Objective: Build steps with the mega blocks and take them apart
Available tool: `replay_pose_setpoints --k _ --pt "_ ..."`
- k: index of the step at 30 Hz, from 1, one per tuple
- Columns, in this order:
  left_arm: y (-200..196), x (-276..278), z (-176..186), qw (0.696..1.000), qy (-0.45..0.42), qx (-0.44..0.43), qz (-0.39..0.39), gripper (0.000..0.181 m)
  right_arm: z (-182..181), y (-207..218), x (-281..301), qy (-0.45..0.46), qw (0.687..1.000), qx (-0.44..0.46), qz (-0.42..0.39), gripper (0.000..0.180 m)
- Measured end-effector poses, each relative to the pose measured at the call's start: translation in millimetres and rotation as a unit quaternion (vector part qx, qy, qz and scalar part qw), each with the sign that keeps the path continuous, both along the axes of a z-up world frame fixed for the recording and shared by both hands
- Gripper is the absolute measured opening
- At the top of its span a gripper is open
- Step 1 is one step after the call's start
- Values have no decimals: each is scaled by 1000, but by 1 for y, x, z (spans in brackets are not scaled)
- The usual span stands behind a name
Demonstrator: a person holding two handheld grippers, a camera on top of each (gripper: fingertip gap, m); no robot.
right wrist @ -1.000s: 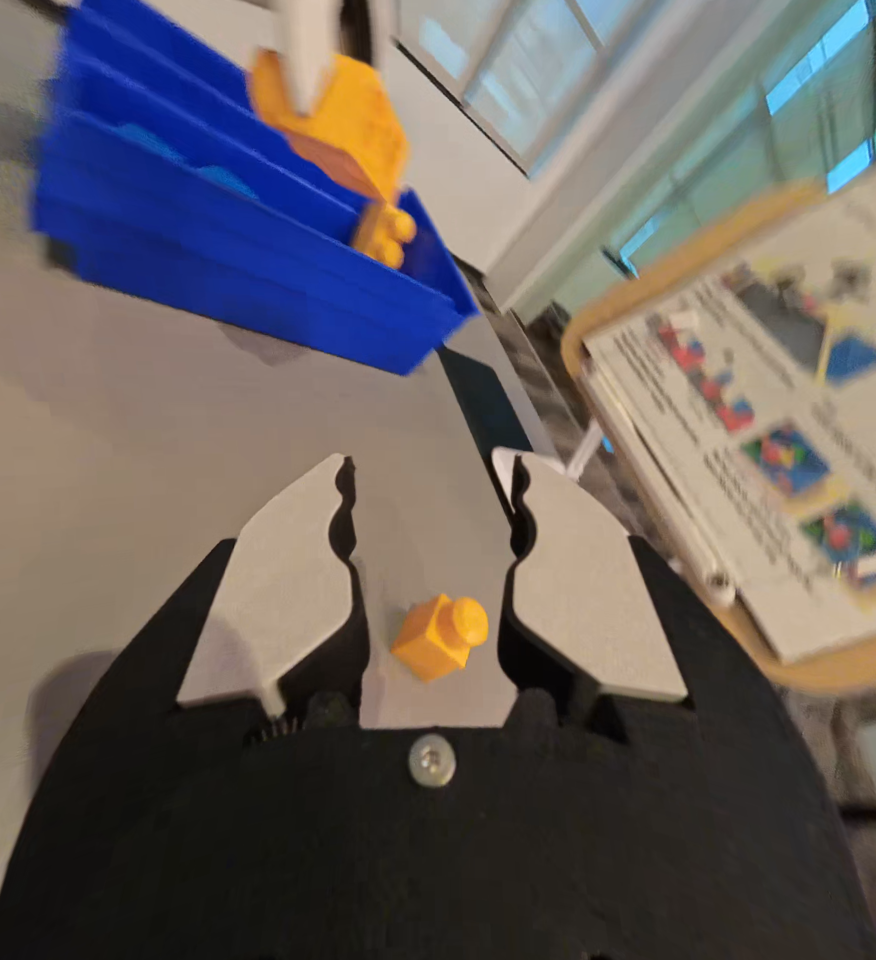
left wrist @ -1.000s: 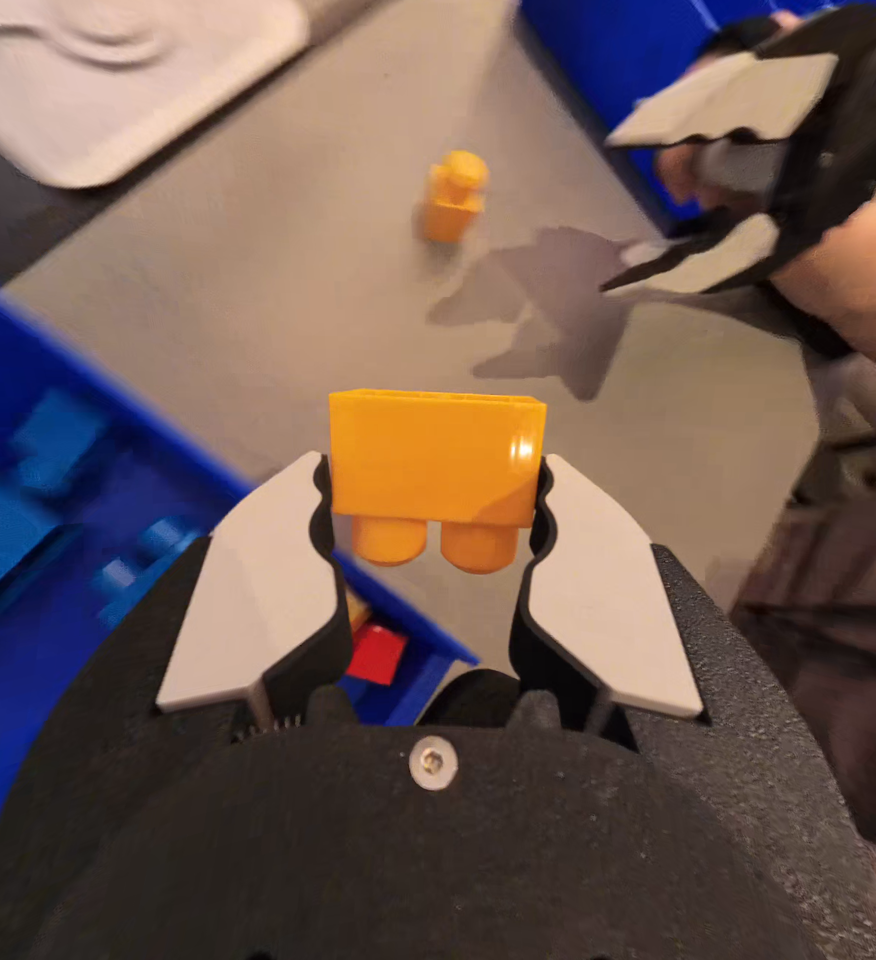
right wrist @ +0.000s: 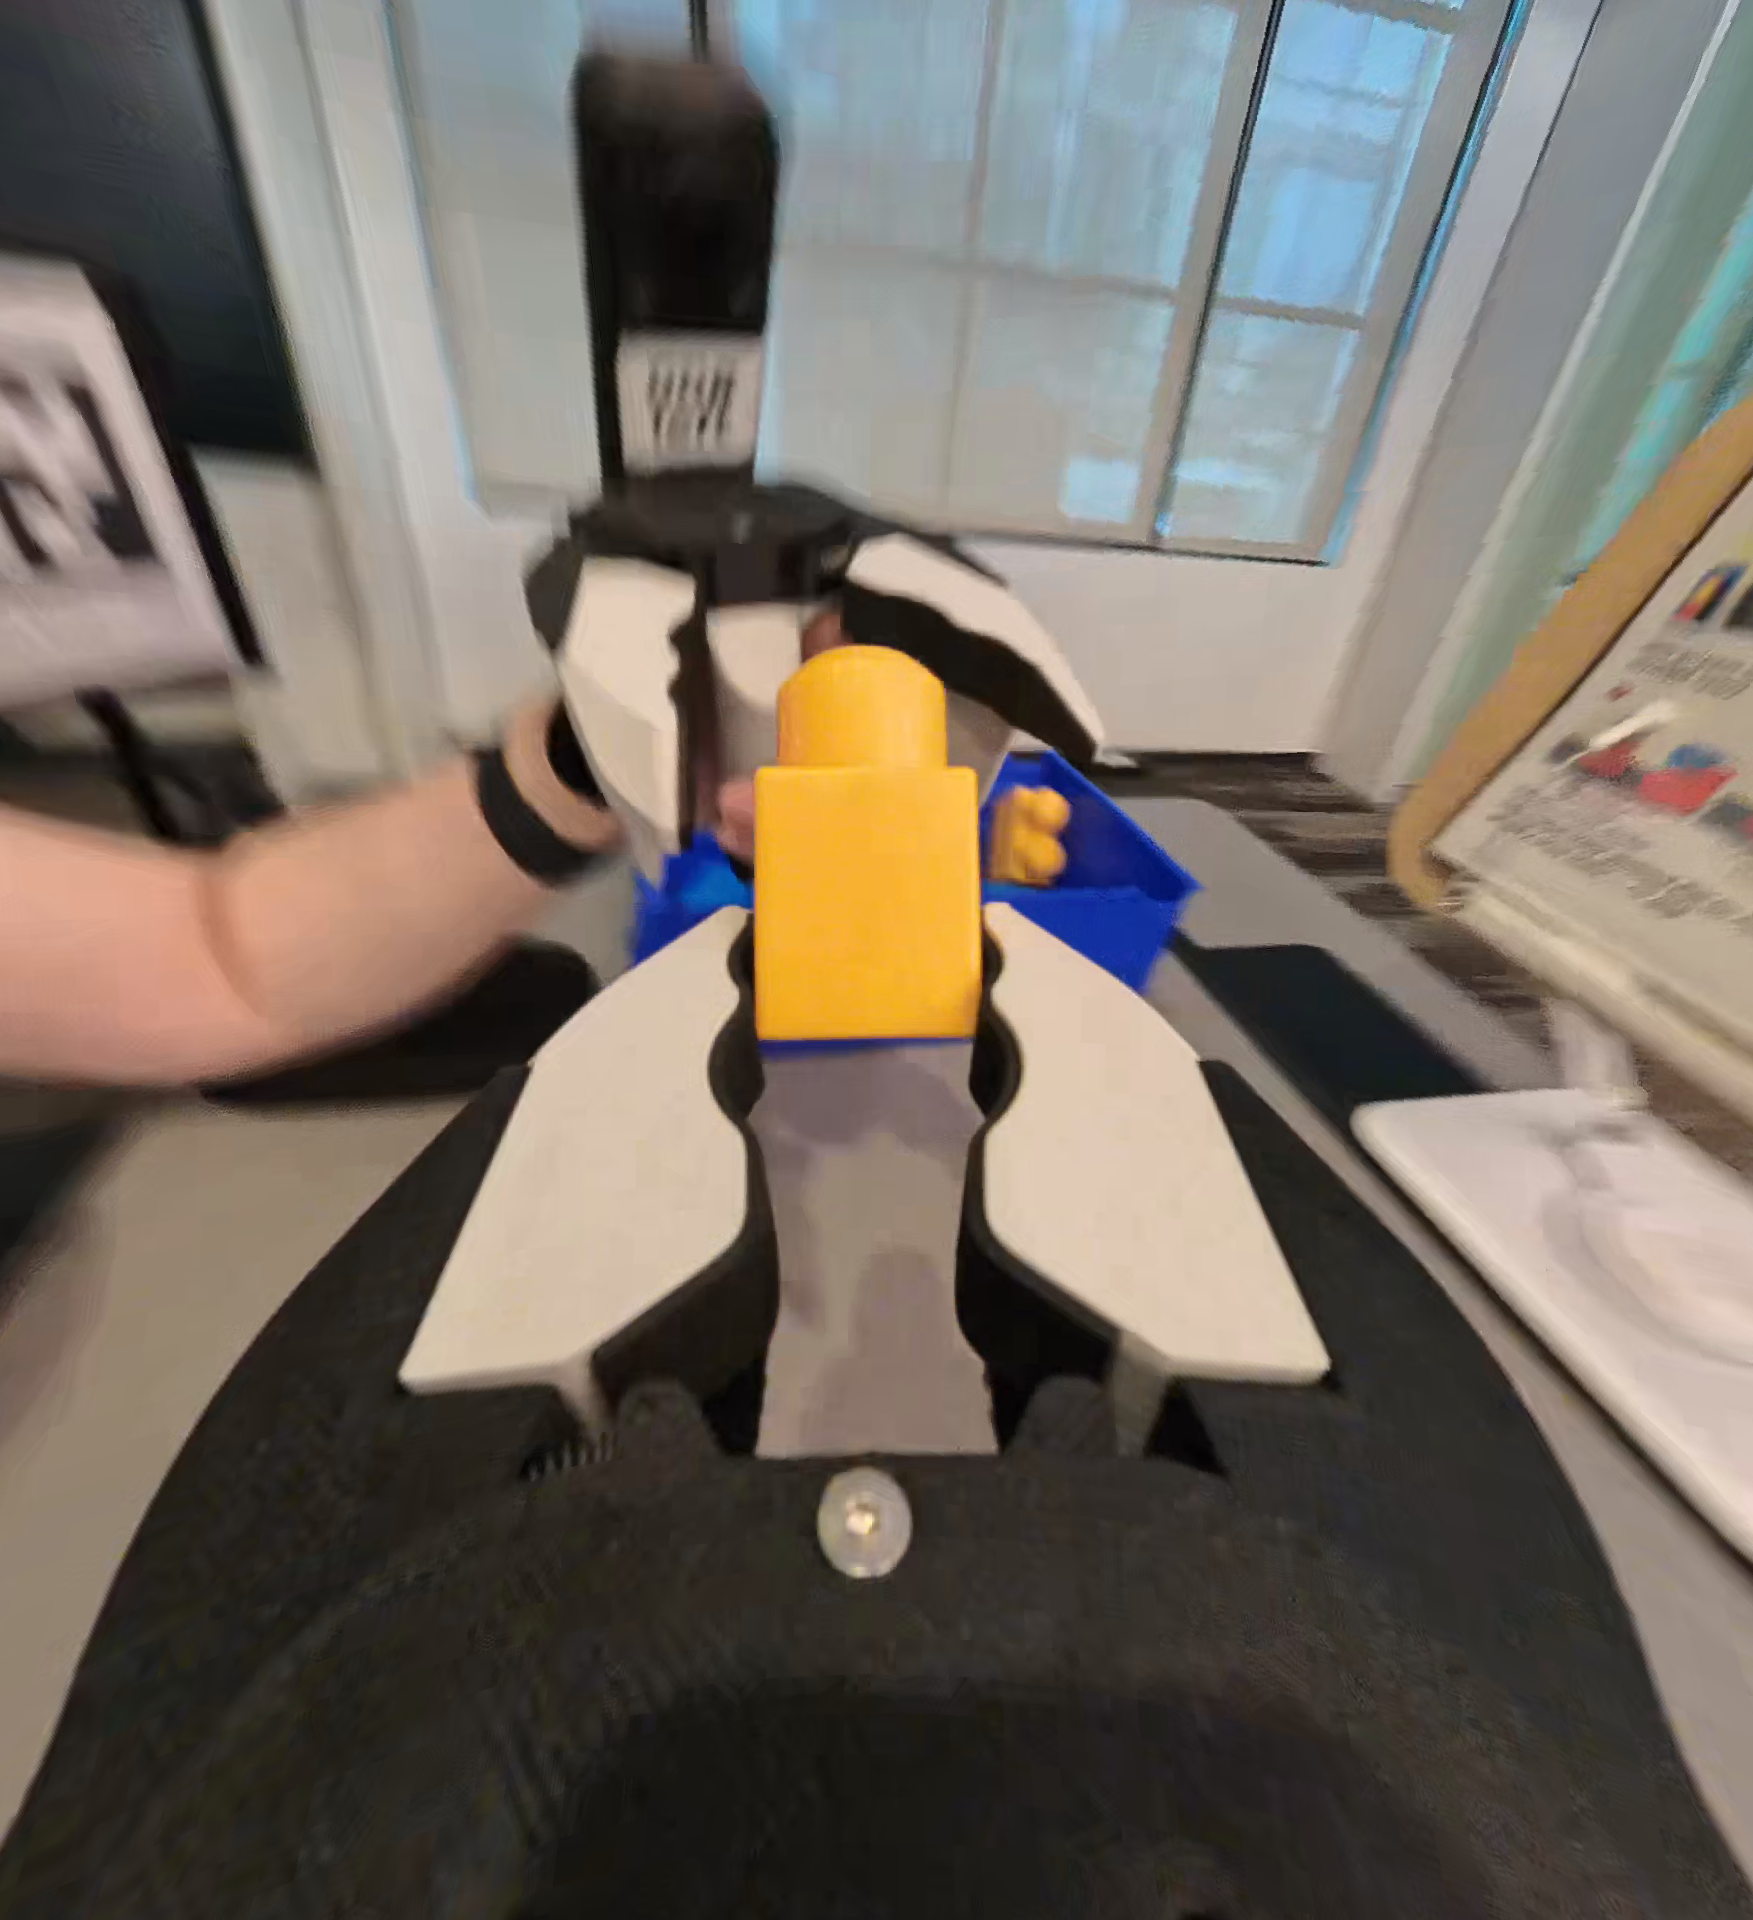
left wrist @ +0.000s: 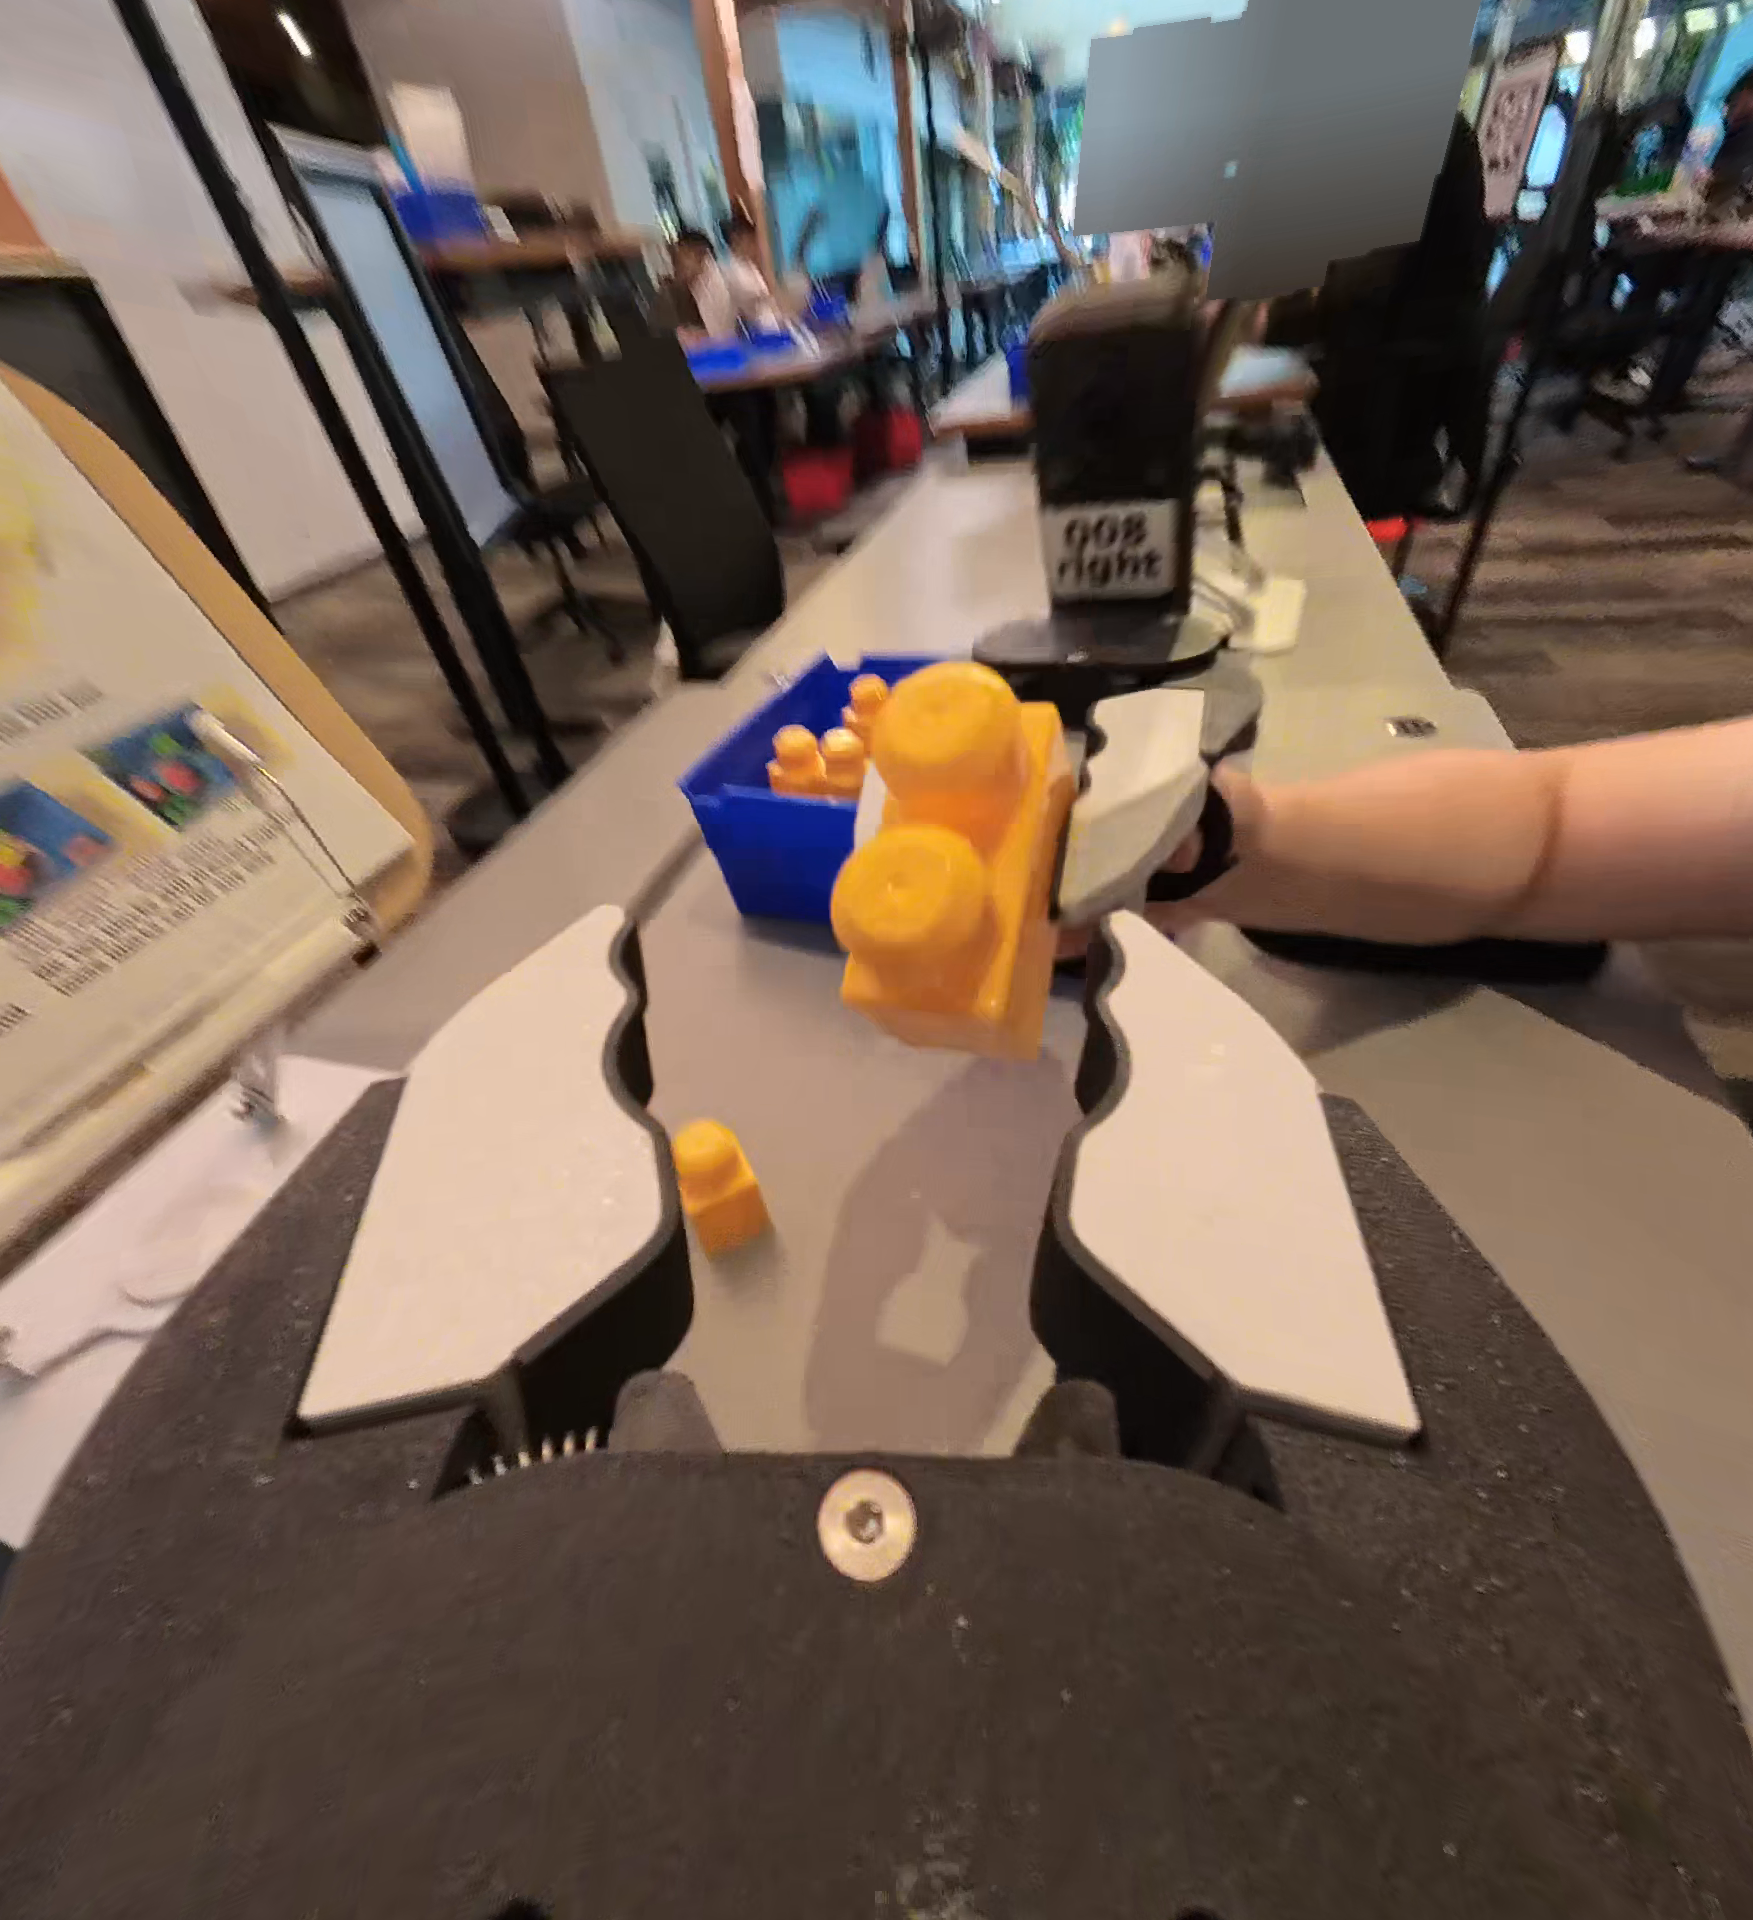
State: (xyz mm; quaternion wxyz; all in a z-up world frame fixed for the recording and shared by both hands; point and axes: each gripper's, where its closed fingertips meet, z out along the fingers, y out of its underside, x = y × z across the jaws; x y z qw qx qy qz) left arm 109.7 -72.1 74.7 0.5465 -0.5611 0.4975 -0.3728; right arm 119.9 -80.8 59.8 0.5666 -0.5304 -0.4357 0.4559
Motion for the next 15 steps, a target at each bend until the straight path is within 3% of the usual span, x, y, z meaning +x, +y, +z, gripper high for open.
replay_pose_setpoints --k 2,5,11,13,15 --pt "-2 1 7 999 -43 16 0 71 13 3 10 78 993 -83 39 38" --pt "-4 10 9 996 -81 -26 -16 65 19 8 18 136 979 -135 65 38" --pt "-5 28 -4 995 -76 -54 -20 57 18 2 12 156 975 -139 79 38" --pt "-11 30 -2 994 -90 -56 -40 44 18 0 9 156 975 -135 78 38" --pt "-12 31 -1 993 -95 -57 -43 42 19 0 11 161 975 -132 77 38"
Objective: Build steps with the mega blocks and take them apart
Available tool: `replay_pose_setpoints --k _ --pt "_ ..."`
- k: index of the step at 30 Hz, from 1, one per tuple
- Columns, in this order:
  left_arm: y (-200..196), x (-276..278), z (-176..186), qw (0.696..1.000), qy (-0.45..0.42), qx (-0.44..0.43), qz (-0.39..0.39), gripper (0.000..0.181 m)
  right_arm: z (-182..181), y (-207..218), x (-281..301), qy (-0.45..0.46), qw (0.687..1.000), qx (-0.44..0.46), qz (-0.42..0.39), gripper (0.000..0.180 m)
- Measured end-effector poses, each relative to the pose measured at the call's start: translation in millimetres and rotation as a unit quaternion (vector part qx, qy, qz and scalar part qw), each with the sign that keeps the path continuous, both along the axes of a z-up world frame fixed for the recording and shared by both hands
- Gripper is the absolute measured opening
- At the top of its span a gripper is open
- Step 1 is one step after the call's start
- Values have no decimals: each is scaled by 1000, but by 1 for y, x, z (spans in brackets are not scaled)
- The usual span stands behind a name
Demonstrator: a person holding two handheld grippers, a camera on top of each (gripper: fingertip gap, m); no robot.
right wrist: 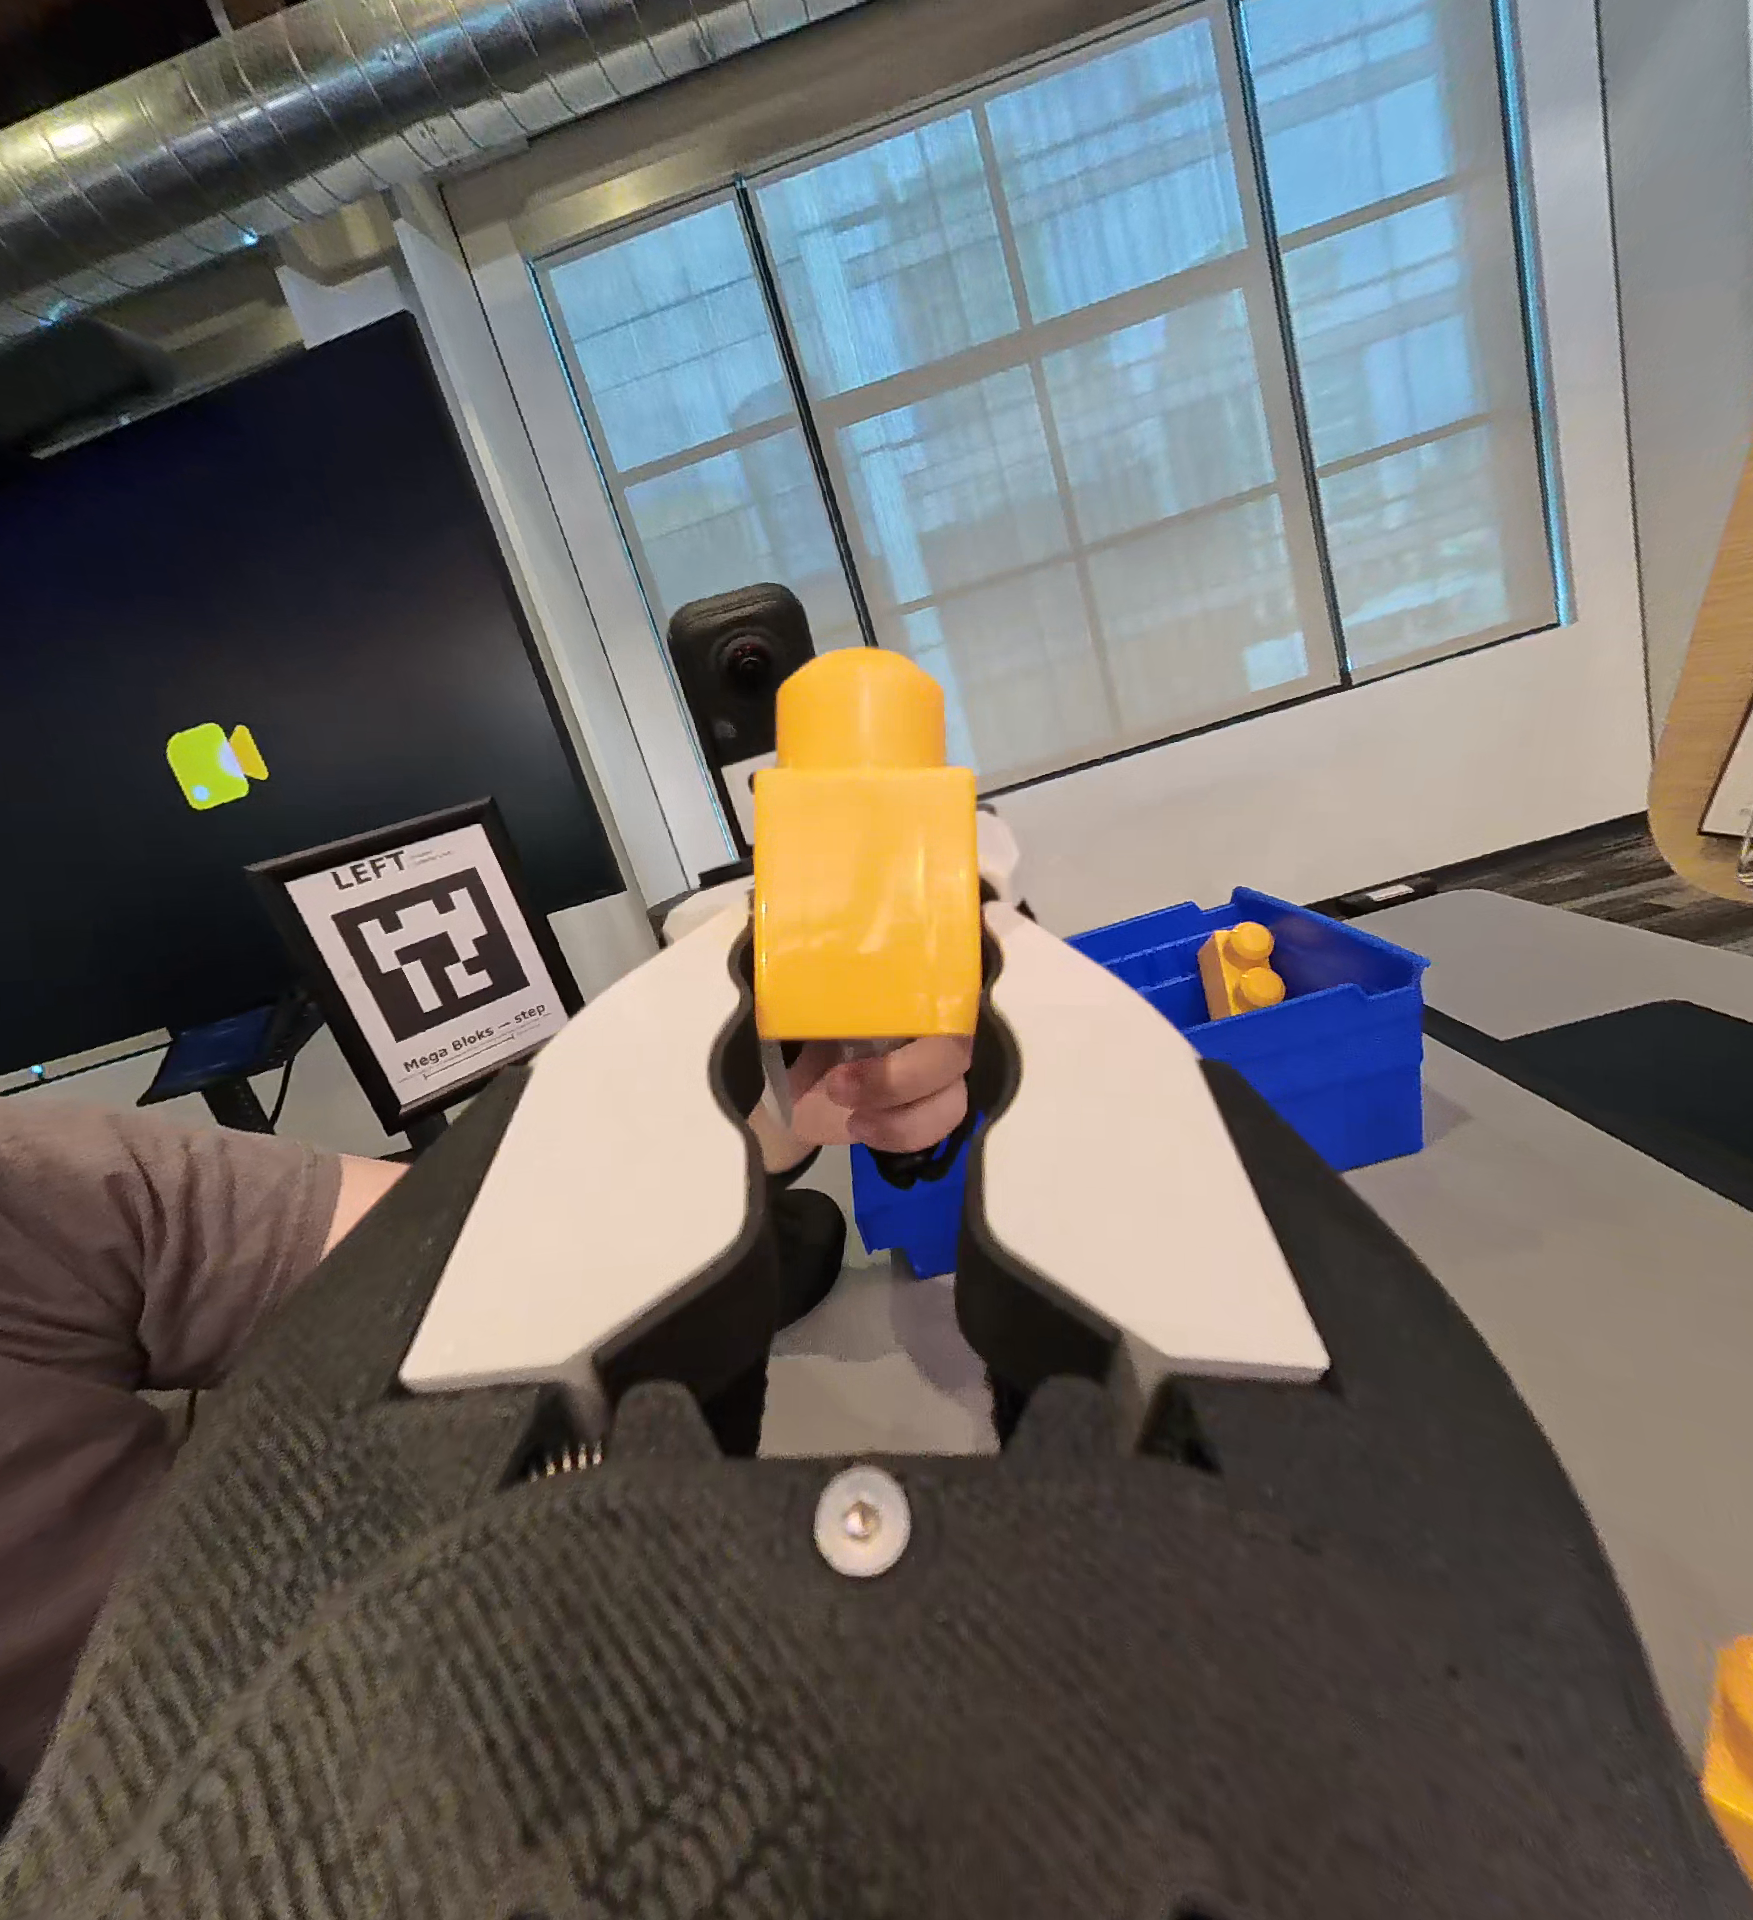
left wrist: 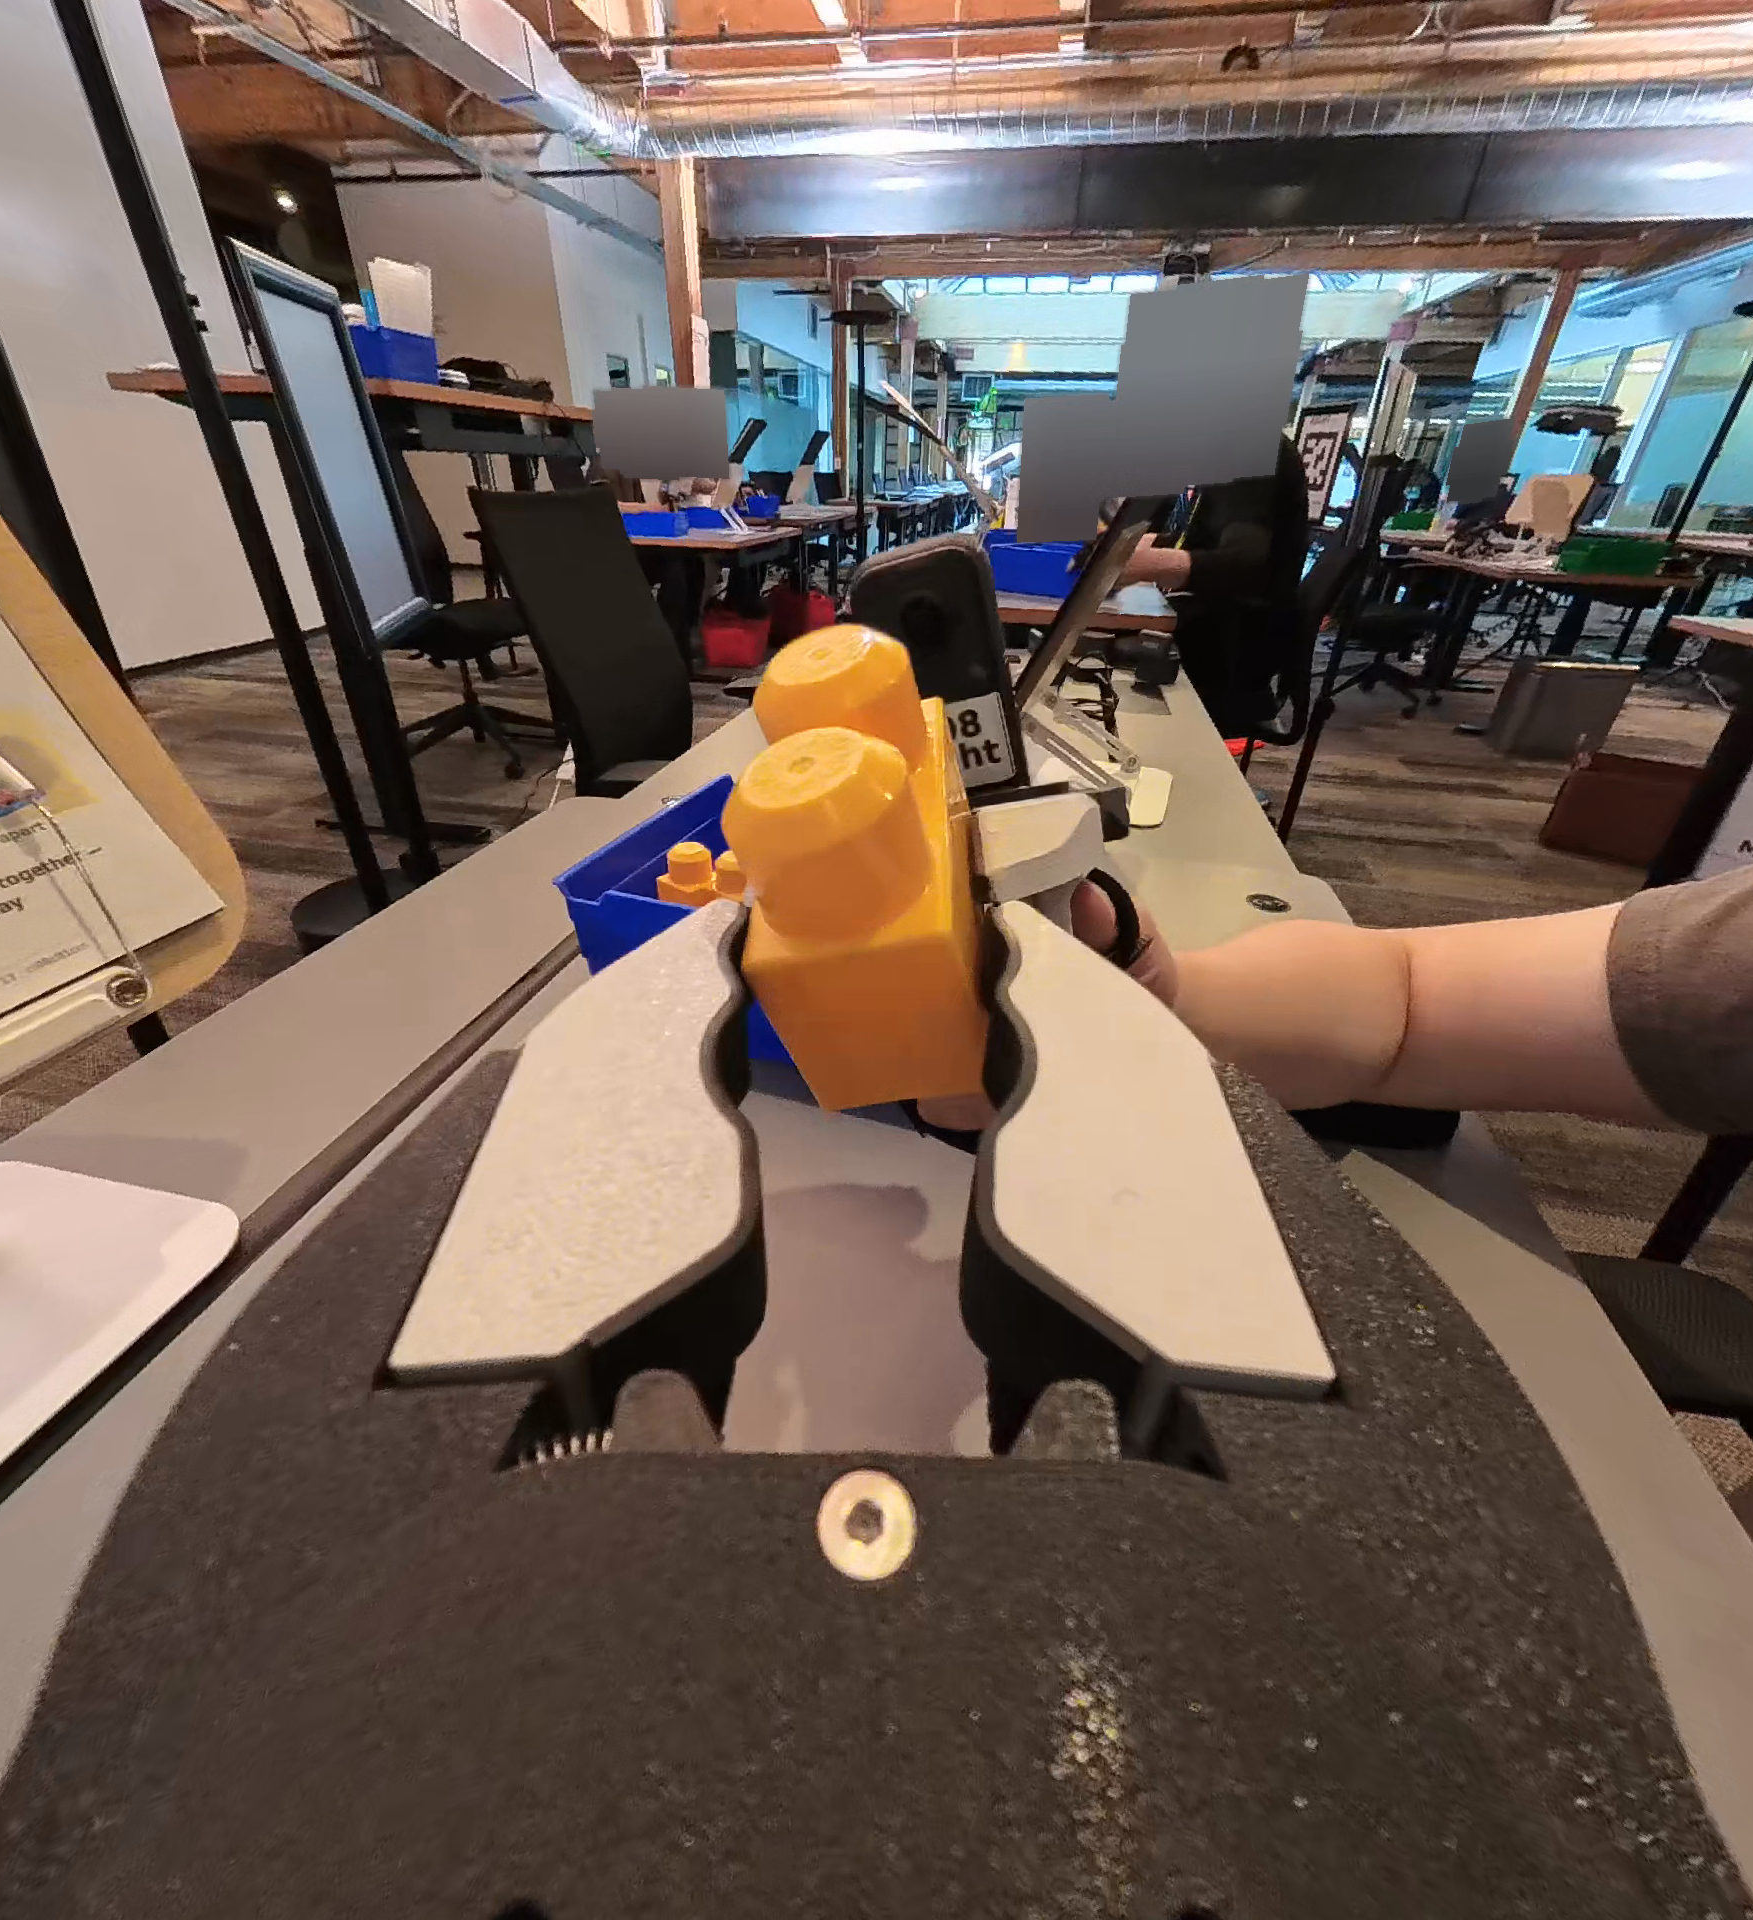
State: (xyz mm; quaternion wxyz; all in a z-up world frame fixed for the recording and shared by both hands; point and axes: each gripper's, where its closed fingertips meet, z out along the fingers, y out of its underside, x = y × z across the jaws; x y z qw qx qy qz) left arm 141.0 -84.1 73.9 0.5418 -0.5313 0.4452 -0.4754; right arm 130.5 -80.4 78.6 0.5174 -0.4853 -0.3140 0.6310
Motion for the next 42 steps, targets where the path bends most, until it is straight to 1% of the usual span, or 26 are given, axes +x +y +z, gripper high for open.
replay_pose_setpoints --k 4,6,9,12,14,16,18,21,25,27,30,36,42 --pt "1 -2 -5 1000 26 -13 -9 40 5 -3 4 -15 1000 22 12 38" --pt "1 -3 -4 999 26 -17 -11 39 9 -2 8 -31 999 39 2 39" --pt "2 -4 -9 999 49 -17 -8 38 4 2 10 -98 992 71 -22 38" --pt "4 -3 -15 997 72 -11 -2 38 -3 5 12 -171 977 111 -55 38" --pt "3 -3 -19 996 87 -5 -2 38 -9 4 13 -214 967 127 -57 37" --pt "2 -2 -20 996 93 -3 -6 38 -13 3 14 -235 963 123 -49 37" --pt "-1 -1 -14 997 71 -16 -13 38 -9 2 15 -217 970 104 -37 36" --pt "0 -1 -3 999 21 -47 -16 40 -3 3 14 -147 988 37 -7 36" --pt "4 4 -9 998 35 -43 12 55 -4 7 7 -67 997 -39 25 35" --pt "6 7 -10 998 33 -46 24 53 -8 6 2 -58 997 -40 24 35" --pt "1 8 -8 998 26 -55 7 49 -7 3 0 -43 998 -31 20 35" --pt "-4 7 -6 999 41 -34 -1 46 -4 -3 1 -53 998 4 33 35" --pt "-8 7 -7 998 45 -46 -23 45 11 -5 12 -42 998 15 39 36"
